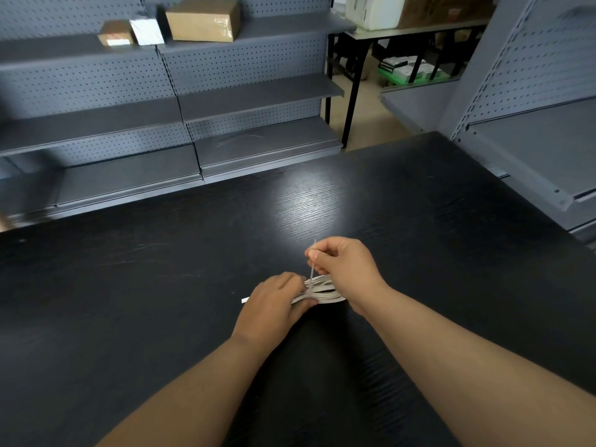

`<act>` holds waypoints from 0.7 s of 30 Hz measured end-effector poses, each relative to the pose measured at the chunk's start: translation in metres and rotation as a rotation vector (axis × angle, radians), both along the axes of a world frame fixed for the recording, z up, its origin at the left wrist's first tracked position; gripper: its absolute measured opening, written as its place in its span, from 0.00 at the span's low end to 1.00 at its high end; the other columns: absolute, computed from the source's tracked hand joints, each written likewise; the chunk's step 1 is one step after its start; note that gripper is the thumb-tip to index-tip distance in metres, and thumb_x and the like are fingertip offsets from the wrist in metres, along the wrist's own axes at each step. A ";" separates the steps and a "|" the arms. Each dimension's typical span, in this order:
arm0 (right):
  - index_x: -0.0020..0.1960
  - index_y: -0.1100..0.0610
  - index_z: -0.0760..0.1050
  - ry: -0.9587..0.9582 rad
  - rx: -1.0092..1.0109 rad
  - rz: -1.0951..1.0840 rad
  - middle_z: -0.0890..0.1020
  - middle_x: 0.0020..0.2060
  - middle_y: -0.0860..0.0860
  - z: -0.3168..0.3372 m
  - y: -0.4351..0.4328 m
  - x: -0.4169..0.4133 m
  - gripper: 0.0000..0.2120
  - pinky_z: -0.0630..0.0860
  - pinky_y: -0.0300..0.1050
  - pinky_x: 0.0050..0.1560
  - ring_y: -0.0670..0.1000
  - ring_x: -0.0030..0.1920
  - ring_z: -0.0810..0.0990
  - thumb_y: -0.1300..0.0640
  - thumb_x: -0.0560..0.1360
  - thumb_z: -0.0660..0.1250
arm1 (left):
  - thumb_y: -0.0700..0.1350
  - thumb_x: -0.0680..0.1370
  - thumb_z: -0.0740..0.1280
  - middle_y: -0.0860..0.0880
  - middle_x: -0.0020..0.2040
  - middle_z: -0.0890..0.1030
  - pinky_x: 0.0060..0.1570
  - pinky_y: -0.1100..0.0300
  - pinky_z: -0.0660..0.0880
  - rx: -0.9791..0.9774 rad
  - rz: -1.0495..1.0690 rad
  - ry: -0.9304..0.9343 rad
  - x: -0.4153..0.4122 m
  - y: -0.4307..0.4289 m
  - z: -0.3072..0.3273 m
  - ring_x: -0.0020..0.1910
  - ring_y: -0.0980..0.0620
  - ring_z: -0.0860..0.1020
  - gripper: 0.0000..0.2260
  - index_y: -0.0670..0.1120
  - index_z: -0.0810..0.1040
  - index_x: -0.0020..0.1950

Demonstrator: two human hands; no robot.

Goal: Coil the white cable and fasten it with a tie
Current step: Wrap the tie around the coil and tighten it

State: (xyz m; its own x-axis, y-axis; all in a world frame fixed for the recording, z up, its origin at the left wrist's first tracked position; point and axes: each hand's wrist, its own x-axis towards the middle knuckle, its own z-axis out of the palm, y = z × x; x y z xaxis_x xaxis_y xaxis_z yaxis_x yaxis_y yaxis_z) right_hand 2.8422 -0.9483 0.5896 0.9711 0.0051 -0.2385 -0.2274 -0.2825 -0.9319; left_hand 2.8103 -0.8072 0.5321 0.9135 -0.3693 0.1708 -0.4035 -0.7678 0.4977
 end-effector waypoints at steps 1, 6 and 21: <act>0.39 0.49 0.78 -0.008 -0.004 0.000 0.81 0.36 0.47 0.001 0.000 -0.001 0.11 0.77 0.43 0.50 0.46 0.41 0.79 0.62 0.76 0.66 | 0.61 0.73 0.54 0.51 0.49 0.80 0.46 0.54 0.76 0.001 -0.003 -0.020 0.001 0.000 -0.001 0.47 0.50 0.78 0.22 0.46 0.78 0.48; 0.39 0.50 0.78 -0.032 -0.008 -0.010 0.81 0.37 0.47 0.006 0.004 -0.002 0.10 0.77 0.41 0.48 0.46 0.42 0.80 0.62 0.76 0.65 | 0.55 0.75 0.58 0.50 0.43 0.81 0.38 0.53 0.78 0.008 -0.019 -0.105 0.002 -0.001 -0.003 0.40 0.50 0.79 0.16 0.45 0.78 0.44; 0.44 0.57 0.80 0.054 -0.046 0.060 0.80 0.36 0.48 0.015 0.003 0.002 0.05 0.74 0.39 0.44 0.46 0.39 0.76 0.62 0.76 0.66 | 0.56 0.75 0.56 0.51 0.47 0.82 0.40 0.57 0.79 0.169 -0.083 -0.083 -0.002 0.005 0.003 0.42 0.51 0.81 0.15 0.47 0.76 0.45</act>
State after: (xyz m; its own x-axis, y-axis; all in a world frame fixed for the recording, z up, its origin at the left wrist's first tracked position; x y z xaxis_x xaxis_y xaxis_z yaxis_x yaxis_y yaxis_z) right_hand 2.8439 -0.9448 0.6046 0.9550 0.0511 -0.2922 -0.2586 -0.3392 -0.9045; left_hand 2.8086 -0.8018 0.5355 0.8639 -0.4729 0.1732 -0.5034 -0.7999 0.3268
